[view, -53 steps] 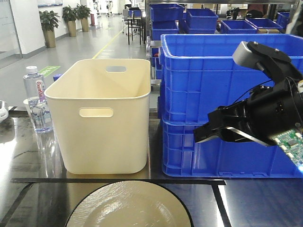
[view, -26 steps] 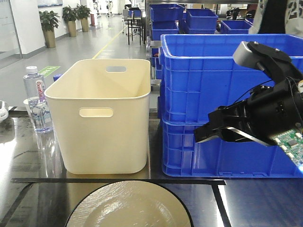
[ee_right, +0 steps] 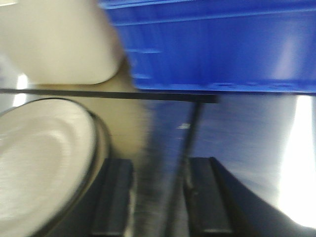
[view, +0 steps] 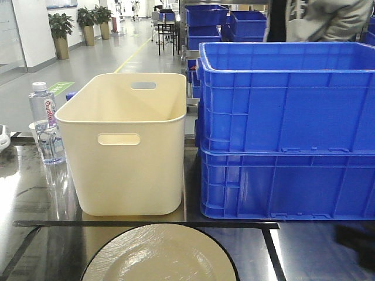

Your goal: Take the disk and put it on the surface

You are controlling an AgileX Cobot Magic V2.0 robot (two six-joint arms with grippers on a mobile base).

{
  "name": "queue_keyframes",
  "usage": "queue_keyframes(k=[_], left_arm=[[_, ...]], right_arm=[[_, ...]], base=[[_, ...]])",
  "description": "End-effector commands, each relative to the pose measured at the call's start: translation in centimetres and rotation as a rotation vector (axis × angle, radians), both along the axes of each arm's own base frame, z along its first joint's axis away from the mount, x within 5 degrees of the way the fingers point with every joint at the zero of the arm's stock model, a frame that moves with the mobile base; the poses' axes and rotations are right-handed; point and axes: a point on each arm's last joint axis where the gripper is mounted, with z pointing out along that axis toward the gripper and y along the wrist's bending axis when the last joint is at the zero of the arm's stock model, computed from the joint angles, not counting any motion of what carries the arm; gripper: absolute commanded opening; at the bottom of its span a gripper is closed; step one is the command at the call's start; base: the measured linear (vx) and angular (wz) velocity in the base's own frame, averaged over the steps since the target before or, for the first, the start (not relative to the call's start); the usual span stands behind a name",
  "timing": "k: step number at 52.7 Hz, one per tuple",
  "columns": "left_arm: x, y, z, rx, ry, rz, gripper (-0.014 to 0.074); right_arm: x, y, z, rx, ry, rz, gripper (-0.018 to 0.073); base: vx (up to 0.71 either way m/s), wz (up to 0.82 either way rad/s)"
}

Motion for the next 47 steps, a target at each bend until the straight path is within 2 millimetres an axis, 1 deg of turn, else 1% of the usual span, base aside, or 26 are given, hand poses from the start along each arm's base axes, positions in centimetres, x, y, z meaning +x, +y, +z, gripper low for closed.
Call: queue_keyframes(k=[1, 8, 13, 18, 22, 24, 26, 31, 33, 37, 41, 47], left_arm=[[0.0, 0.0, 1.3, -0.013, -0.089, 0.002, -0.0008], [0.0, 0.0, 1.3, -0.013, -0.089, 0.002, -0.0008], [0.0, 0.0, 1.3, -0.013, -0.089, 0.002, -0.0008], [0.0, 0.0, 1.3, -0.013, -0.089, 0.002, -0.0008], [0.0, 0.0, 1.3, -0.013, -0.089, 0.002, -0.0008], [0.0, 0.0, 1.3, -0.013, -0.089, 0.002, -0.0008], [0.0, 0.0, 1.3, -0.013, -0.089, 0.002, -0.0008], [0.0, 0.0, 1.3, -0.013, -0.091, 0.002, -0.0008], [0.0, 0.0, 1.3, -0.013, -0.094, 0.002, -0.0008], [0.0, 0.0, 1.4, -0.013, -0.095, 0.002, -0.0008], [0.0, 0.0, 1.4, -0.013, -0.095, 0.002, -0.0008], [0.0, 0.0, 1.4, -0.013, -0.095, 0.002, -0.0008]], right_arm=[[-1.8, -1.7, -0.8, -0.046, -0.174, -0.101, 0.0210], [-5.1, -3.2, -4.7, -0.189, -0.223, -0.174, 0.0123], [-6.8, -3.4, -6.9, -0.209, -0.249, -0.190, 0.0069], [-8.5, -3.6, -9.0, -0.236, -0.304, -0.198, 0.0020], [-9.4, -3.8, -10.3, -0.261, -0.355, -0.207, -0.0013], [-9.7, -3.8, -11.1, -0.275, -0.390, -0.212, -0.0014], [-9.9, -3.9, -11.8, -0.284, -0.421, -0.215, -0.0013], [-9.1, -3.7, -13.5, -0.282, -0.459, -0.209, -0.0011], [-8.8, -3.6, -14.6, -0.260, -0.483, -0.207, -0.0010], [-8.4, -3.5, -15.8, -0.202, -0.558, -0.214, -0.0010], [-8.5, -3.5, -15.3, -0.160, -0.567, -0.225, -0.0009], [-8.4, -3.5, -15.4, -0.159, -0.575, -0.225, -0.0008]], base=[[0.00, 0.00], [0.00, 0.00], [0.00, 0.00], [0.00, 0.00], [0.00, 0.00], [0.00, 0.00], [0.00, 0.00], [0.00, 0.00], [0.00, 0.00], [0.00, 0.00], [0.00, 0.00], [0.00, 0.00]])
